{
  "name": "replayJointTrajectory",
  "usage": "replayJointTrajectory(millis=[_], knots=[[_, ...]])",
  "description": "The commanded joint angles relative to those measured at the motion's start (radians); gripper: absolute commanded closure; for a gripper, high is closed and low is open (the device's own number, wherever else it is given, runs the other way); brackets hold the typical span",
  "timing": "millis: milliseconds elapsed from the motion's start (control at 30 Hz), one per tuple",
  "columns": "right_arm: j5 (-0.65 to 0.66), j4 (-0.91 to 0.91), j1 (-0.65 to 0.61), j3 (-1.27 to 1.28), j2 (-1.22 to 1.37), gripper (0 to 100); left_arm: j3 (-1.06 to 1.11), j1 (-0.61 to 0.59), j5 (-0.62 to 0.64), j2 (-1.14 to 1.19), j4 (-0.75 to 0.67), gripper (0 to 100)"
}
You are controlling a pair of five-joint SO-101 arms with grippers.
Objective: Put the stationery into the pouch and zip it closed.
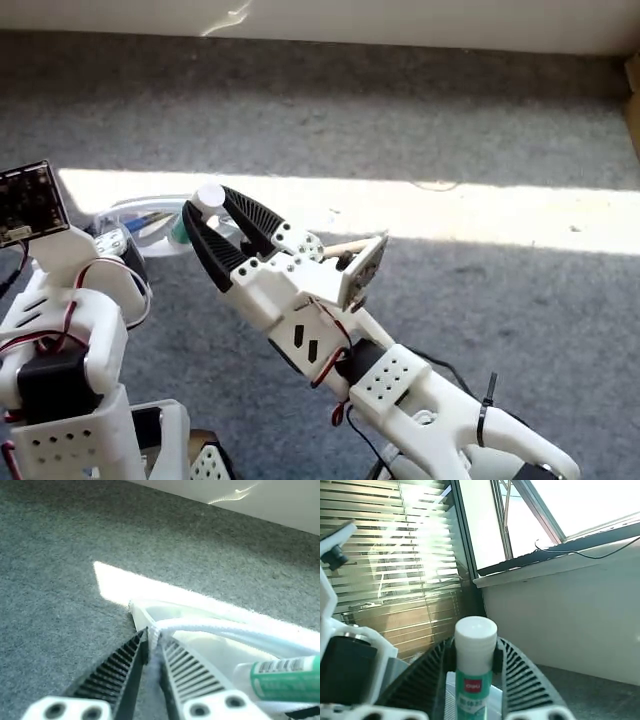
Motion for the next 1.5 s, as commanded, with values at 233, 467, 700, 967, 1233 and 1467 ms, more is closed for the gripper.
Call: replayJointTrajectory(millis=[233,467,700,967,1233,1467], knots=[[0.012,0.013,-0.01,-0.015,0.001,99.2,-0.012,0.01,-0.006,-0.022,-0.026,99],[0.051,0.015,-0.016,-0.007,-0.001,99.3,-0.012,0.01,-0.006,-0.022,-0.025,99],[0.074,0.015,-0.025,0.042,-0.004,99.3,-0.012,0.01,-0.006,-0.021,-0.025,99],[0.193,0.016,-0.071,0.084,-0.005,99.2,-0.012,0.01,-0.008,-0.021,-0.025,99],[0.209,0.016,-0.085,0.101,-0.012,93.0,-0.012,0.008,-0.008,-0.021,-0.025,99],[0.207,0.016,-0.087,0.104,-0.012,86.8,-0.012,0.008,-0.008,-0.021,-0.025,99]])
